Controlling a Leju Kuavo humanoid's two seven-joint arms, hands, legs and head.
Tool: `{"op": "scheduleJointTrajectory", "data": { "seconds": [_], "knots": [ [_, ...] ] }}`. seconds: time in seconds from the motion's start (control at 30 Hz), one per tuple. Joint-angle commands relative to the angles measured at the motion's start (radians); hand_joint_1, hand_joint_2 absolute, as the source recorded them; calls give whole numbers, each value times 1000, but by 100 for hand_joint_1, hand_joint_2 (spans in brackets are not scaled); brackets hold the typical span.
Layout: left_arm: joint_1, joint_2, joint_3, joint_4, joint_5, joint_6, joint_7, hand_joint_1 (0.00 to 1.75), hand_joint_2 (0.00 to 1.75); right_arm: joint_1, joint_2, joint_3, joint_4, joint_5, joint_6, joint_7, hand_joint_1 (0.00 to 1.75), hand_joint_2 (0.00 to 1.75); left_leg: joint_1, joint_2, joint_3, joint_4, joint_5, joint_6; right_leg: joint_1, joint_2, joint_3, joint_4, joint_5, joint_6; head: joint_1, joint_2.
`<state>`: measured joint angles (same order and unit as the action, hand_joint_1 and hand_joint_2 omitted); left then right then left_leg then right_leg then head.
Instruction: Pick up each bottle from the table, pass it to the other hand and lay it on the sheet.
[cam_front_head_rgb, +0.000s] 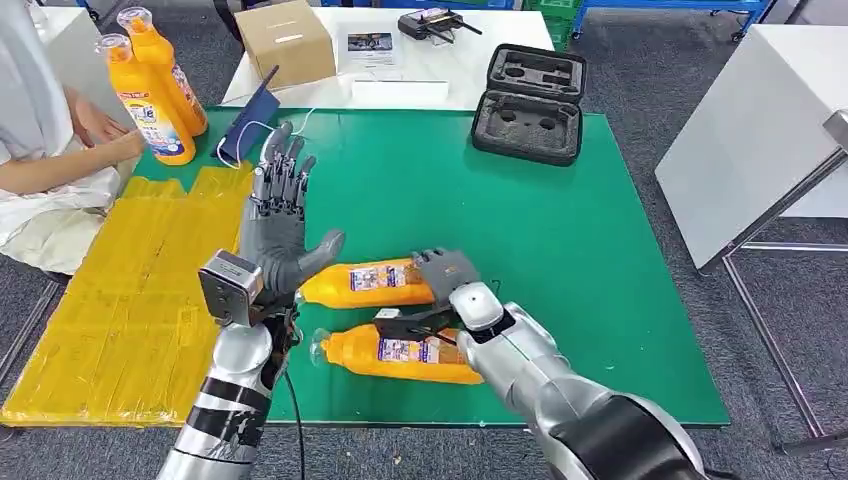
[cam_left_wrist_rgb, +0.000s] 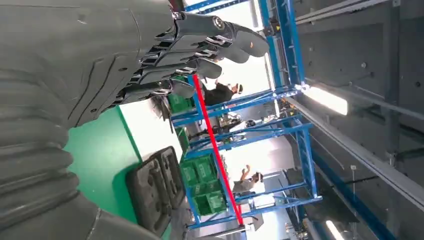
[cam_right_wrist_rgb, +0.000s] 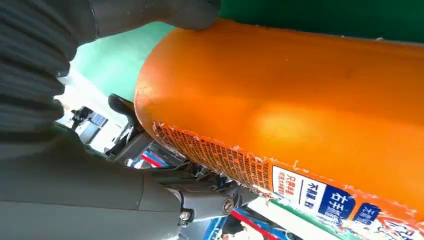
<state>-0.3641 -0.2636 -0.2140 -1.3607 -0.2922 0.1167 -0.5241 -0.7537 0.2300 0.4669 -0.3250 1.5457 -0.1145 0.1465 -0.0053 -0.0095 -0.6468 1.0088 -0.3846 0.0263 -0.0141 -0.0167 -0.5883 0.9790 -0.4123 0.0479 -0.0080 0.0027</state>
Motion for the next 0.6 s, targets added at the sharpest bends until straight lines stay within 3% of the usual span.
{"op": "scheduleJointTrajectory", "data": {
  "seconds": [0.03,0.27,0.33,0.43,0.6],
  "knots": [
    [-1,20,-14,8,-1,6,12,0,175,9,-22,-43,53,-19,-87,30,175,175,1,-1,5,-1,-2,-2,1,-1,6,-2,-2,-2,0,0],
    [2,21,-13,6,-2,9,13,0,175,14,-20,-74,37,-50,-114,24,175,175,1,0,4,-1,-2,-2,1,0,5,-1,-2,-2,0,0],
    [24,25,-7,-19,-12,23,17,0,175,29,-4,-208,-1,-193,-239,-70,175,175,1,-1,4,-1,-2,-2,1,0,5,-1,-2,-2,0,0],
    [56,33,2,-52,-18,35,20,0,175,39,2,-311,-50,-309,-314,-163,175,175,0,1,2,0,-1,-1,0,2,3,0,-1,-1,0,0],
    [92,42,25,-87,-22,44,22,0,175,89,4,-418,-167,-474,-339,-308,175,175,0,1,0,-1,-1,-1,0,1,1,-1,-1,-1,0,0]
  ]
}}
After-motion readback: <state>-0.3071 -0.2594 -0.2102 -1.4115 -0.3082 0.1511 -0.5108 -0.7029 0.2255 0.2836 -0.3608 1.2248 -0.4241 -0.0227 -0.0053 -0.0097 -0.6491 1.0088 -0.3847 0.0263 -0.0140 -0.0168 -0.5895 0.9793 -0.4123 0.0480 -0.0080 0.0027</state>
